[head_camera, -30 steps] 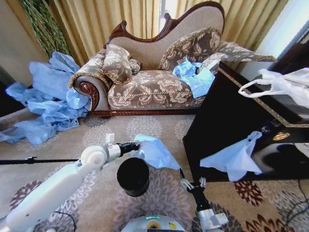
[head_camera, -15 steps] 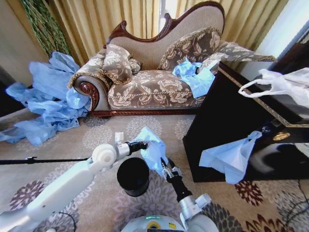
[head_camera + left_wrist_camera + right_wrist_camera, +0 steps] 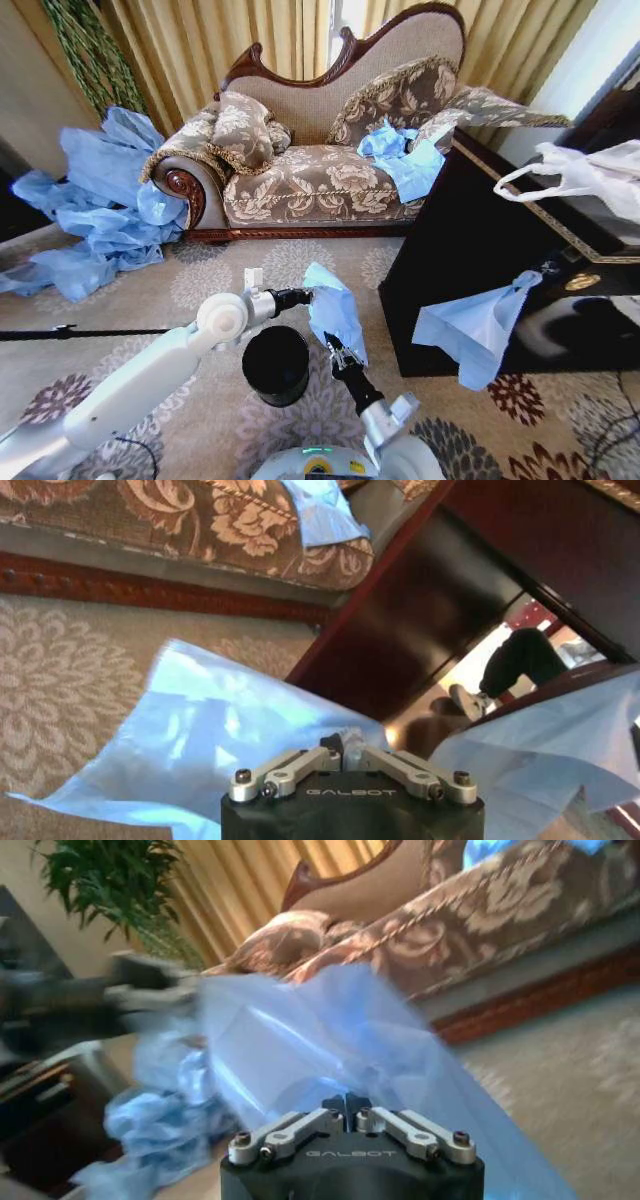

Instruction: Place a garbage bag over the trash bin.

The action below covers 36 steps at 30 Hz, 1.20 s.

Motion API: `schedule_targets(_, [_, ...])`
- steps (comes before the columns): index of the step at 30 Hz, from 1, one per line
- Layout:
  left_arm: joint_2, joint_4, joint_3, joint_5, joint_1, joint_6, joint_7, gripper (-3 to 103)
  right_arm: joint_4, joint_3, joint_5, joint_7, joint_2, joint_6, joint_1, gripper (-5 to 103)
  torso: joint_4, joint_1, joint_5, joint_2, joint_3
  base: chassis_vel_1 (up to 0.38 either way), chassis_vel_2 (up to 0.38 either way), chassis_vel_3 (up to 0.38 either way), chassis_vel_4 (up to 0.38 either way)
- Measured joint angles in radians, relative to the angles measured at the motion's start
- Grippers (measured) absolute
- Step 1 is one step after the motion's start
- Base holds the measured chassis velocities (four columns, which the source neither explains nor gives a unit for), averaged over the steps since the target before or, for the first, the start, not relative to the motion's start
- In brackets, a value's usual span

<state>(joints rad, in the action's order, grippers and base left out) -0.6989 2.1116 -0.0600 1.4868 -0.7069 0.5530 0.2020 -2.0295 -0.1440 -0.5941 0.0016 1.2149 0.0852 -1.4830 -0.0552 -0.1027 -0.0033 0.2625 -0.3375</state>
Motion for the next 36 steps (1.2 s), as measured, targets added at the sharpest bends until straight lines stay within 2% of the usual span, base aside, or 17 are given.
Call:
schedule_targets(5, [0.033,0.027,0.037,-0.006,-0.051,0.005,-0.040,0,0.001,-0.044,-0.001,0.005,-0.009,0.003,0.023,0,0.0000,0.000,-0.0001,0.000,0.000,0.000,0.000,0.000,0.000])
schedule_targets(8, [0.058,0.037,0.058,-0.058,-0.106,0.004,-0.105,0,-0.048,-0.062,-0.018,0.023,-0.029,-0.015,0.028,0,0.0000,0.000,-0.0002,0.000,0.000,0.000,0.000,0.000,0.000])
schedule_targets(10, [0.059,0.038,0.059,-0.071,-0.114,0.003,-0.115,0,-0.059,-0.060,-0.019,0.027,-0.034,-0.019,0.032,0,-0.0001,0.000,-0.0004,0.000,0.000,0.000,0.000,0.000,0.000])
schedule_targets(16, [0.038,0.042,0.054,-0.116,-0.136,0.001,-0.152,0,-0.137,0.013,-0.025,0.072,-0.051,-0.049,0.088,0,-0.0001,0.000,-0.0001,0.000,0.000,0.000,0.000,0.000,0.000])
schedule_targets(22, [0.027,0.041,0.054,-0.192,-0.190,-0.008,-0.196,0,-0.186,0.021,-0.042,0.079,-0.086,-0.082,0.095,0,-0.0001,0.000,-0.0001,0.000,0.000,0.000,0.000,0.000,0.000])
schedule_targets(26, [0.025,0.043,0.062,-0.220,-0.211,-0.015,-0.221,0,-0.171,0.036,-0.049,0.079,-0.121,-0.082,0.088,0,-0.0003,0.000,-0.0004,0.000,0.000,0.000,0.000,0.000,0.000])
schedule_targets(32, [0.026,0.055,0.096,-0.250,-0.255,-0.017,-0.254,0,-0.129,0.036,-0.059,0.098,-0.131,-0.083,0.163,0,0.0002,0.000,0.0001,0.000,0.000,0.000,0.000,0.000,0.000])
schedule_targets(36, [0.024,0.054,0.118,-0.289,-0.295,-0.024,-0.276,0,-0.123,0.021,-0.093,0.107,-0.180,-0.100,0.220,0,0.0001,0.000,-0.0002,0.000,0.000,0.000,0.000,0.000,0.000])
